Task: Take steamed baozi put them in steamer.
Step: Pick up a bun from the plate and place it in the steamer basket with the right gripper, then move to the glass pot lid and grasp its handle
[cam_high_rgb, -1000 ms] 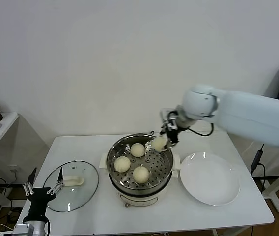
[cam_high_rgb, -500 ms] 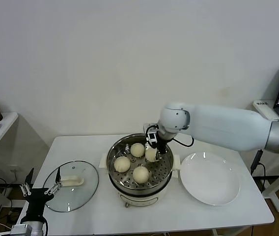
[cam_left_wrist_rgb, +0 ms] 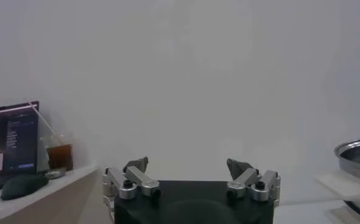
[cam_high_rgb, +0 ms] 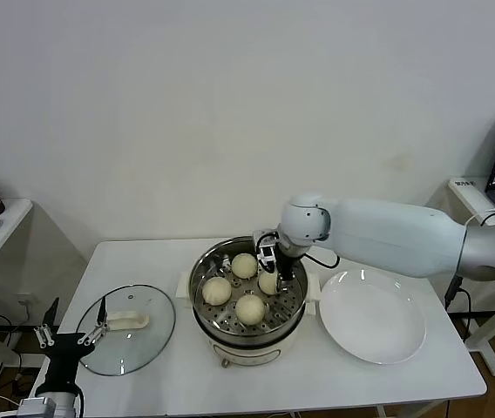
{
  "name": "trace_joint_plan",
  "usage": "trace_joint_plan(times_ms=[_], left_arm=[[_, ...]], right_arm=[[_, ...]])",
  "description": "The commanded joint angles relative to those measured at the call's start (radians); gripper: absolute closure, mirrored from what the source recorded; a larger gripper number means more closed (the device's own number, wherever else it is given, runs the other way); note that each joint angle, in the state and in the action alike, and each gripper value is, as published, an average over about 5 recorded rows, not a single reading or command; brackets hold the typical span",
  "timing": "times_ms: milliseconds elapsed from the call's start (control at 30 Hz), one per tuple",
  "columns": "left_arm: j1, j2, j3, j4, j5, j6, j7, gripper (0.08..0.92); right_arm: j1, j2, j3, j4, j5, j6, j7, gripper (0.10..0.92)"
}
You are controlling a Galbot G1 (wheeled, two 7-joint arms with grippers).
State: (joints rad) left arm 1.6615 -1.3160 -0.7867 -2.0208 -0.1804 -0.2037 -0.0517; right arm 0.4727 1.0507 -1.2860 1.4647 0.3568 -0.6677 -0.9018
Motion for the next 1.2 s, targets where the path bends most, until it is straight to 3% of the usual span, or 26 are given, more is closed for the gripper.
trace_joint_plan(times_ms=[33,167,367,567,667,800,967,1067,1200], left_arm=[[-0.001,0.002,-0.002,-0.002,-0.001,0.0,0.001,0.177],[0.0,0.003,-0.004,-0.003,-0.004,-0.001,0.001,0.177],[0.003,0.003,-0.004,-0.006,-0.005,-0.002,0.001,0.177],[0.008,-0.001,-0.004,-0.008,-0.002,-0.004,0.0,0.177],[0.011,-0.004,-0.005,-0.006,0.0,-0.008,-0.002,0.177],[0.013,-0.008,-0.006,-0.005,0.001,-0.01,-0.003,0.177],[0.012,-0.017,-0.002,-0.001,0.032,-0.004,-0.017,0.177],[0.013,-0.018,-0.002,-0.002,0.074,0.001,-0.027,0.177],[0.015,-0.012,-0.004,-0.004,0.176,0.002,-0.049,0.177]], right_arm=[[0.015,-0.058,0.048,0.079,0.041,-0.014,0.048,0.332],[0.008,-0.144,0.118,0.169,0.104,-0.021,0.15,0.225],[-0.149,-0.33,0.34,0.307,0.147,0.078,0.315,0.203],[-0.594,-0.503,0.705,0.381,0.222,0.29,0.622,0.203],[-0.94,-0.519,0.982,0.393,0.153,0.428,0.707,0.203],[-1.391,-0.405,1.375,0.375,-0.048,0.626,0.74,0.203],[-1.695,-0.116,1.731,0.305,-0.347,0.917,0.712,0.203],[-1.791,0.068,1.873,0.278,-0.433,1.059,0.692,0.203],[-1.87,0.241,2.012,0.298,-0.436,1.139,0.671,0.203]])
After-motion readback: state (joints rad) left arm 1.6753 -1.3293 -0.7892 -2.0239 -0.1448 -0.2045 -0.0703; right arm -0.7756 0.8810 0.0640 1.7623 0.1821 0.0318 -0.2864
